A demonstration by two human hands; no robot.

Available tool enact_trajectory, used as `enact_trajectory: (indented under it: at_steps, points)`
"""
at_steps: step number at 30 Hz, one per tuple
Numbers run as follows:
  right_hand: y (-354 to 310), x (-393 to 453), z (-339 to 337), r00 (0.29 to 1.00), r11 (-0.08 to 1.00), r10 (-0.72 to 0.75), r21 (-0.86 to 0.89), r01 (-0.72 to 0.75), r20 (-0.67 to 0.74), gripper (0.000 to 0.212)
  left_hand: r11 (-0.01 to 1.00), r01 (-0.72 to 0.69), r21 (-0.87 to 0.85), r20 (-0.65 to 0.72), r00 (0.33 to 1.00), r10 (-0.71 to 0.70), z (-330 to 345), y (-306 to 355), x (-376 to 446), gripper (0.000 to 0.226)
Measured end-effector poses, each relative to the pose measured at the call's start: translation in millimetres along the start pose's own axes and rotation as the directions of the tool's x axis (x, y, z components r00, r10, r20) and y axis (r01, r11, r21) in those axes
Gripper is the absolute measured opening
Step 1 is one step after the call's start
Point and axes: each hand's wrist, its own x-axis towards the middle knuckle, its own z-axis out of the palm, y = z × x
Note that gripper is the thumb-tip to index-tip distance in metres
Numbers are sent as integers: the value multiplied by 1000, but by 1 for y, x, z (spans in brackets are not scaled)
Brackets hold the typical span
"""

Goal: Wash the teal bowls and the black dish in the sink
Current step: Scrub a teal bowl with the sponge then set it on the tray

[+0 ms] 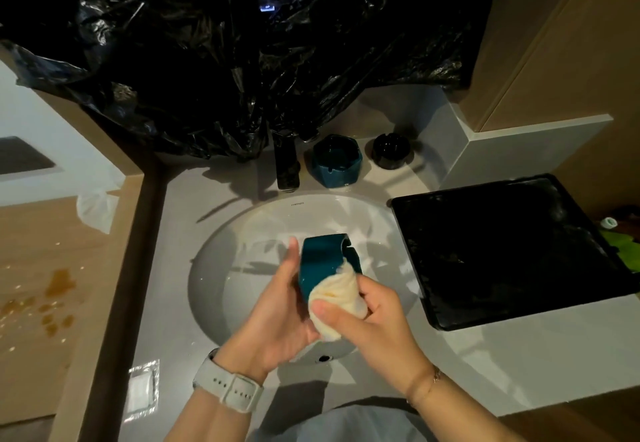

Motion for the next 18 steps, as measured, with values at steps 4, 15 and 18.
enact_trajectory:
  at_steps: [4, 15, 18]
  points:
    - [-3, 4, 3, 999, 1000, 29, 7, -29, -17, 17, 937, -189, 295, -121, 965, 233, 17, -4, 5, 47]
    - [-4, 3, 4, 997, 991, 50, 127, -43, -59, 25, 955, -200, 218, -107, 968, 227, 15, 0, 3, 66]
    - [-1, 0, 9, 999, 999, 20, 48, -18, -39, 19, 963, -117, 243, -179, 970, 163, 17, 5, 2, 68]
